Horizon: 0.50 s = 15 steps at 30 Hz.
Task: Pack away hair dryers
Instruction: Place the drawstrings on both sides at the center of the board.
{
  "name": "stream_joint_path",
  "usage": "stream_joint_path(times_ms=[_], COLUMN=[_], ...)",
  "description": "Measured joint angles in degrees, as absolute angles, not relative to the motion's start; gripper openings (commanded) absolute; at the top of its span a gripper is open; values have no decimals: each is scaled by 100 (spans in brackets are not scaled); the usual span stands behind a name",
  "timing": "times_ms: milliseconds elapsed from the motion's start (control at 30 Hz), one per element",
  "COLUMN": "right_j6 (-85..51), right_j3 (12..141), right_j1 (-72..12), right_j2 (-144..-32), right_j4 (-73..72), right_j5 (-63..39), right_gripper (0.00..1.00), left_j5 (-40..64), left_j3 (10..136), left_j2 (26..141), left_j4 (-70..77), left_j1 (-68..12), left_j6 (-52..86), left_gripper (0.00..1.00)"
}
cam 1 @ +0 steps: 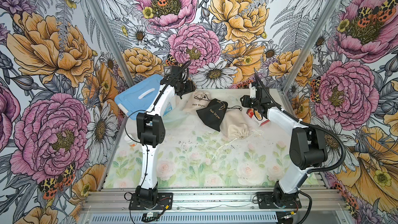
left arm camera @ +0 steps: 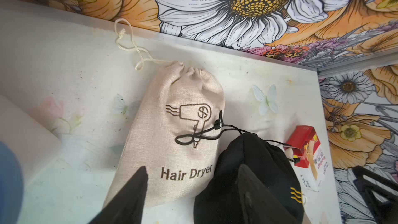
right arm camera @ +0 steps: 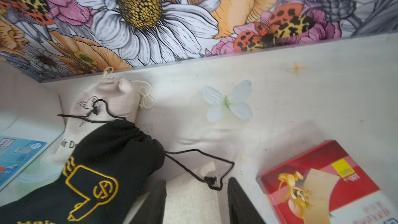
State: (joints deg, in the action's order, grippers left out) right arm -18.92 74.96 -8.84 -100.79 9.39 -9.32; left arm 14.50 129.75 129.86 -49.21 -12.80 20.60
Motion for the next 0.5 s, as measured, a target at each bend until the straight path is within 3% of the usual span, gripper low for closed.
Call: stream_joint_path(times_ms=[200, 233, 367, 500], right_j6=[-1673, -1619, -1361, -1194], right_j3=[7218, 7059, 6149, 4831], right_j1=[-952, -952, -941, -886], right_j2=[-9028, -8735, -7666, -6860], right_j4=[915, 882, 504, -36], right_j5=[-694, -615, -263, 121], right_gripper=[59, 60, 71, 73], left_j5=[1212, 1083, 709, 458], left_j3=[12648, 12234, 9703, 7575], left_j2=[12363, 11983, 9819, 7992], left_j4=[-4860, -4707, -3520, -2075], left_j1=[-1424, -1479, -1815, -1986], left_j6=[1658, 1551, 1133, 980], left_gripper=[88, 98, 99, 99])
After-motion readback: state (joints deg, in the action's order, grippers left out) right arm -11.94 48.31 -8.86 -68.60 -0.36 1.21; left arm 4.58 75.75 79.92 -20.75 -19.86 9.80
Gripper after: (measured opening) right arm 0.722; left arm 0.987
